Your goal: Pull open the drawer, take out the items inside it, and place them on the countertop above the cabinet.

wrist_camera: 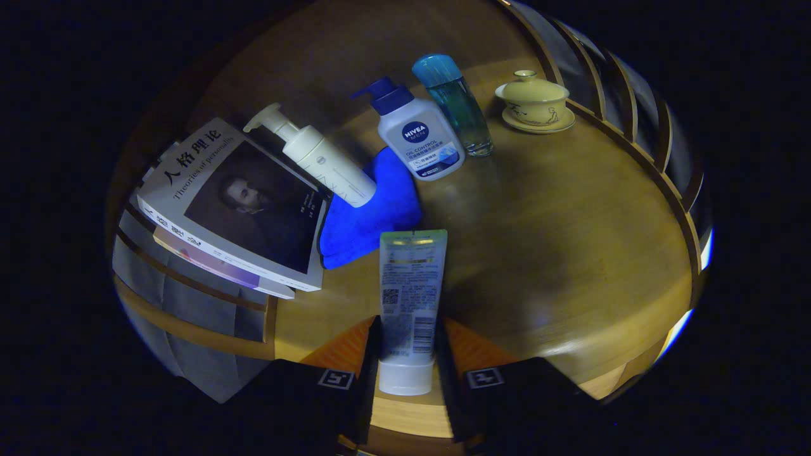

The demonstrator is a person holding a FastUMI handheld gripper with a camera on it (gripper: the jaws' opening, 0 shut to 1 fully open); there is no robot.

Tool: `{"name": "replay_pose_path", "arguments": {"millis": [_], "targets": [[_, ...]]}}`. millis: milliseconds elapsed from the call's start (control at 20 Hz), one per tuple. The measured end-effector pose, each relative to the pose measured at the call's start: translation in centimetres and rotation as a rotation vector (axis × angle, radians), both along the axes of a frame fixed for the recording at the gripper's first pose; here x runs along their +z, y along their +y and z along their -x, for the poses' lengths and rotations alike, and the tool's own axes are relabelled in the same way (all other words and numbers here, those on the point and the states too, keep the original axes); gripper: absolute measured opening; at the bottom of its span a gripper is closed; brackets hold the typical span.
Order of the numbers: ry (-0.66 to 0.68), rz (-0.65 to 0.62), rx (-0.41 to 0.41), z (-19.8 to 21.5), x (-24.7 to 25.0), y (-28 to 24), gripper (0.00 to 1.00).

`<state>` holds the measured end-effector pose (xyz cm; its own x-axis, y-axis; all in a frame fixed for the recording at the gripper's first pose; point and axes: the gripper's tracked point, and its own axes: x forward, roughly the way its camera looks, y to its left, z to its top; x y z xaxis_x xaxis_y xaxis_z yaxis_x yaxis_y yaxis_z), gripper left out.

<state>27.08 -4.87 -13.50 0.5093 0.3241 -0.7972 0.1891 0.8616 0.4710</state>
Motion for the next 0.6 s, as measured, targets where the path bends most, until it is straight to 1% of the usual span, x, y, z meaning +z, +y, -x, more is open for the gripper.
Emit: {"name": "replay_pose_path", "arguments": {"millis": [200,300,400,600], "targets": [[-0.058,-0.009,0.006,0.1,1.2,1.0,0.76],[-0.106,0.039,0.020,0.8,2.1,1.0,0.99],[-0.165,0.106,0.051,2.1,2.9,1.2,0.98],[-0.341,0.175,0.060,4.4,6.3,2.7,0.98]]}}
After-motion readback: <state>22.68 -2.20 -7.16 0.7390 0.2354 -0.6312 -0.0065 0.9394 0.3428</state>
